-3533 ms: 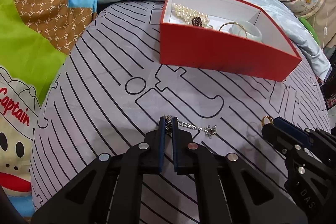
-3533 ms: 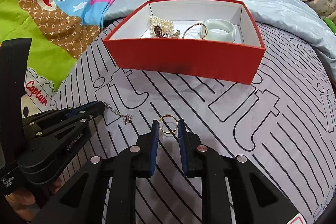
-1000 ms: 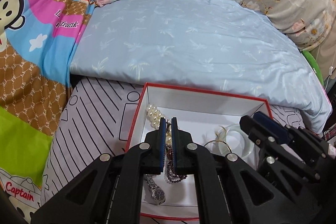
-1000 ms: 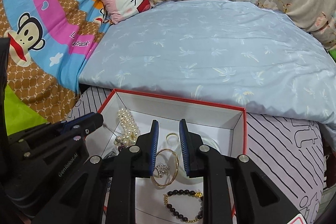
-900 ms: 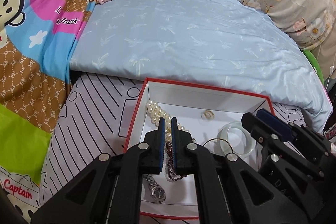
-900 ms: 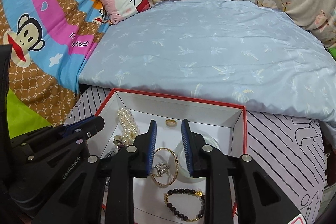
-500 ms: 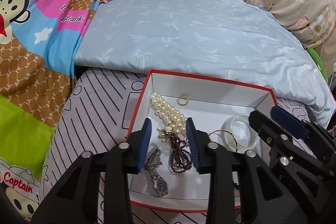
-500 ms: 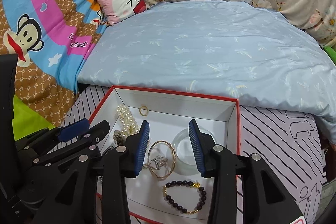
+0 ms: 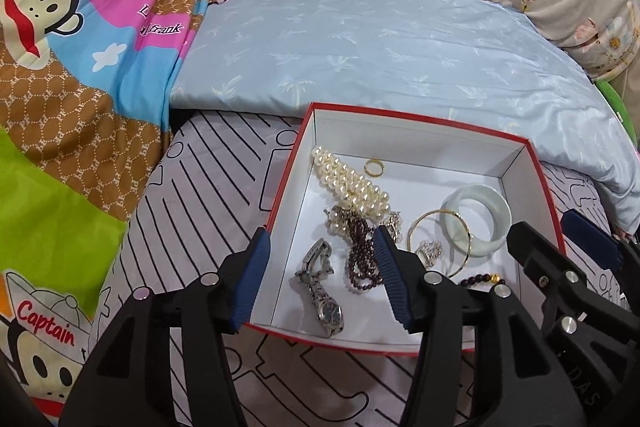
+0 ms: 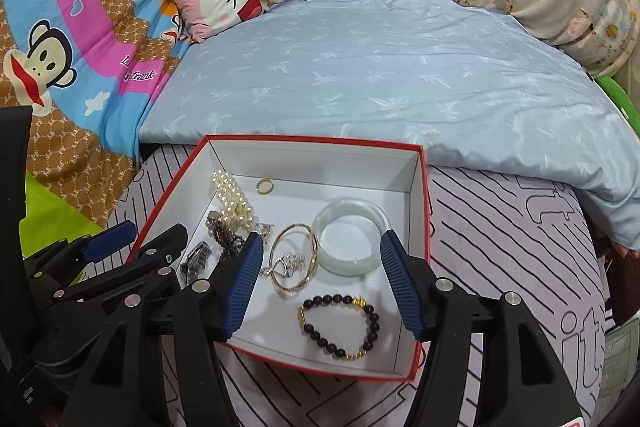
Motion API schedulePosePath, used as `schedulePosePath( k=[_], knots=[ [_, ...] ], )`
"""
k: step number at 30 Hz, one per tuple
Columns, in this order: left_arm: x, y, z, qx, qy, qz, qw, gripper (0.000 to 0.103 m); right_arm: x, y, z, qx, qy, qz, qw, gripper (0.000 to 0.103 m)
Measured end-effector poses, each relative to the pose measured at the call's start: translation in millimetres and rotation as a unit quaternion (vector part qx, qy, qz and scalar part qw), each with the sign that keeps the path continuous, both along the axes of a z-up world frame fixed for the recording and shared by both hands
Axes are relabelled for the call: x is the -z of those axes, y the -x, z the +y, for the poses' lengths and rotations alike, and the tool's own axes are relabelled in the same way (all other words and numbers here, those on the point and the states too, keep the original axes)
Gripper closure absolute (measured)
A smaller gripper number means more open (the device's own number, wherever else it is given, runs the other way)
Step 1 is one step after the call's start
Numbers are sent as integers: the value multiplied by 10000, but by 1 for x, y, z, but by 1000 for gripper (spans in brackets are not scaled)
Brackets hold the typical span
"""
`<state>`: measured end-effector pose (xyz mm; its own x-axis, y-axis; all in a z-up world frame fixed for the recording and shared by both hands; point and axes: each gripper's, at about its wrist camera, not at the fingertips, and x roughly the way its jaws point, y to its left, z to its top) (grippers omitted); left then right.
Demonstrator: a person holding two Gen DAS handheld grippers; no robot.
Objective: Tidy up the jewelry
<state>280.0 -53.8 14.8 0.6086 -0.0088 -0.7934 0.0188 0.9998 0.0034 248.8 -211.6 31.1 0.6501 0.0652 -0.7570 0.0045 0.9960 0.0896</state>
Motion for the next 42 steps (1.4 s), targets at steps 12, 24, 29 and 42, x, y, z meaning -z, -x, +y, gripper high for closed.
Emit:
schedulePosePath(
  k=[12, 24, 29, 42],
  knots=[
    [3, 24, 1, -84, -190, -14, 9998, 41, 5, 27, -2, 147, 19, 61, 9999, 36],
    [7, 45, 1, -107, -279, 34, 9995, 37, 7, 50, -1, 247, 84, 120, 9996, 36],
    [5, 51, 1, -110, -355, -21, 9993, 36, 7, 57, -1, 295, 46, 134, 9995, 35],
    [6, 61, 5, -151, -367, 0, 9992, 36, 7, 67, 3, 298, 102, 148, 9994, 36]
  ],
)
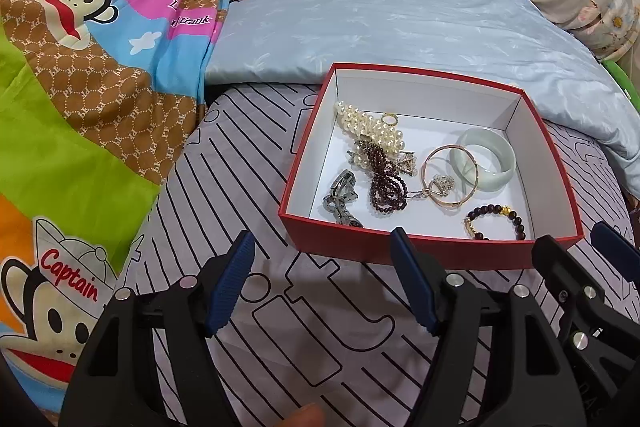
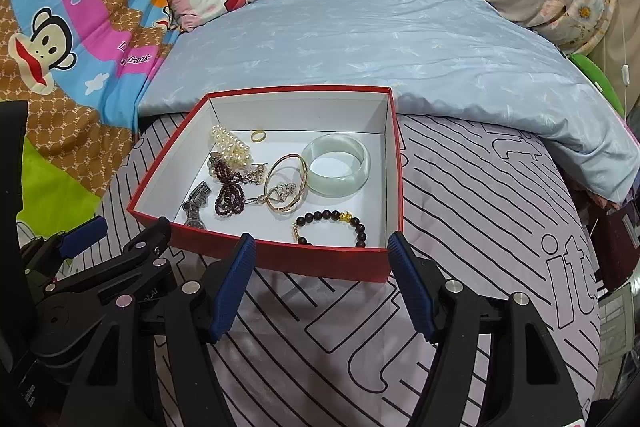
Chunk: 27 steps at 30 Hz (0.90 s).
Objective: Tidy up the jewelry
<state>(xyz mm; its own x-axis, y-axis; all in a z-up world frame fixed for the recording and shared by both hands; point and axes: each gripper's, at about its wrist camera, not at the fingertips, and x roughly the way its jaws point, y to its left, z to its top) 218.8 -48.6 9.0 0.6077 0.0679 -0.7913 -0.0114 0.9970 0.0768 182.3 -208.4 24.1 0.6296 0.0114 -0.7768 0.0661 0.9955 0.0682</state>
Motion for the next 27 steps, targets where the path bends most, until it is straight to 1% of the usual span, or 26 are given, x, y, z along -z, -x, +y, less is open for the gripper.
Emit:
schedulePosePath(
  k=[27],
  knots=[
    [2, 4, -2, 28, -6, 57, 10000, 36, 2, 7, -4, 54, -48, 40, 10000, 35]
  ],
)
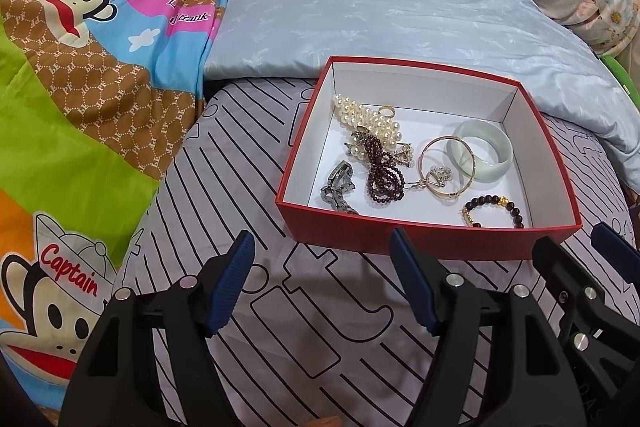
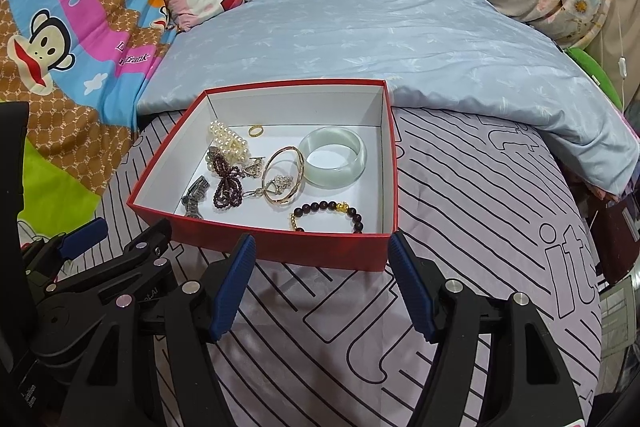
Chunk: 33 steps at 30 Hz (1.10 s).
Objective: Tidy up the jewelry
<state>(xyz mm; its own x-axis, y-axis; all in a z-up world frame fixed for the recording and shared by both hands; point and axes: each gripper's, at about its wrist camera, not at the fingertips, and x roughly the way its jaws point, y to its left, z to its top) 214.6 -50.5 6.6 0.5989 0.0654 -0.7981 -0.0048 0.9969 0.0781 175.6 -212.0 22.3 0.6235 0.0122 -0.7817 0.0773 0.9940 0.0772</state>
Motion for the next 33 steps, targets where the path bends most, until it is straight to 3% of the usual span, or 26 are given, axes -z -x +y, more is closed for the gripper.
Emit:
schedulePosePath(
  k=[33],
  knots=[
    [-8, 10, -2, 15, -77, -74, 9999, 36, -6, 12, -2, 97, 20, -23, 9999, 35]
  ],
)
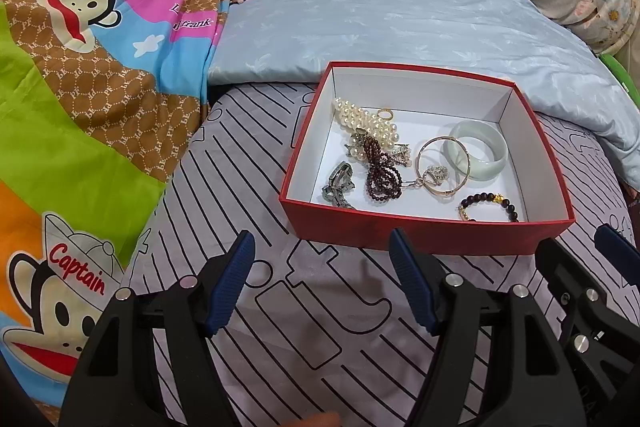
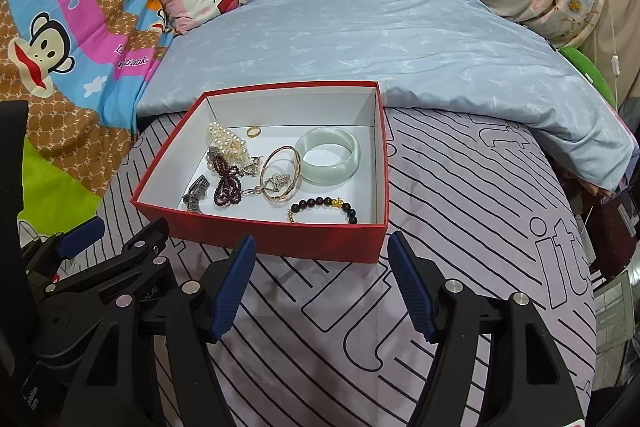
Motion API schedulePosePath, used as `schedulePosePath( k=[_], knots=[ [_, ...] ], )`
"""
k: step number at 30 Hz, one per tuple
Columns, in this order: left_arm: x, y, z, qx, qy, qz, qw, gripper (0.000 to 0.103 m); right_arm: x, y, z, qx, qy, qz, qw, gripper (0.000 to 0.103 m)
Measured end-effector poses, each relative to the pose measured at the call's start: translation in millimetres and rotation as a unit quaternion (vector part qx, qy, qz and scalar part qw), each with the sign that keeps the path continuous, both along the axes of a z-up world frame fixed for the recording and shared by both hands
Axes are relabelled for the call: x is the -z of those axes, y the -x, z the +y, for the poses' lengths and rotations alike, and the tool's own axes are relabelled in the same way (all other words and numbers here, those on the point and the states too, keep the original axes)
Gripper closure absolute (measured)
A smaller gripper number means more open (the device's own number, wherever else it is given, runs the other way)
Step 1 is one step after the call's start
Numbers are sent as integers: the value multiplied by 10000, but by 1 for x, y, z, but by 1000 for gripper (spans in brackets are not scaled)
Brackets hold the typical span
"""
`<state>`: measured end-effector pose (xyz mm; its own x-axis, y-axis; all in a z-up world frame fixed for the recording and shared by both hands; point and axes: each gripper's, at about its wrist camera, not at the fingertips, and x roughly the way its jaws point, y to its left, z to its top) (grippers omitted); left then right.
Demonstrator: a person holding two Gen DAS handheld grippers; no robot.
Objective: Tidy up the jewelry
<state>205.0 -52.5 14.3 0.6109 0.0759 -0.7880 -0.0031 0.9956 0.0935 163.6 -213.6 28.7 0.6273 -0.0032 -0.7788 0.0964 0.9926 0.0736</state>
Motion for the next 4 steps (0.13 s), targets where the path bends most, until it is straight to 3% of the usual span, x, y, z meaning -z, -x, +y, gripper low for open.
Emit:
schedulePosePath(
  k=[4],
  knots=[
    [0, 1, -1, 10, 35, 2, 10000, 36, -1, 1, -1, 21, -11, 0, 10000, 36]
  ],
)
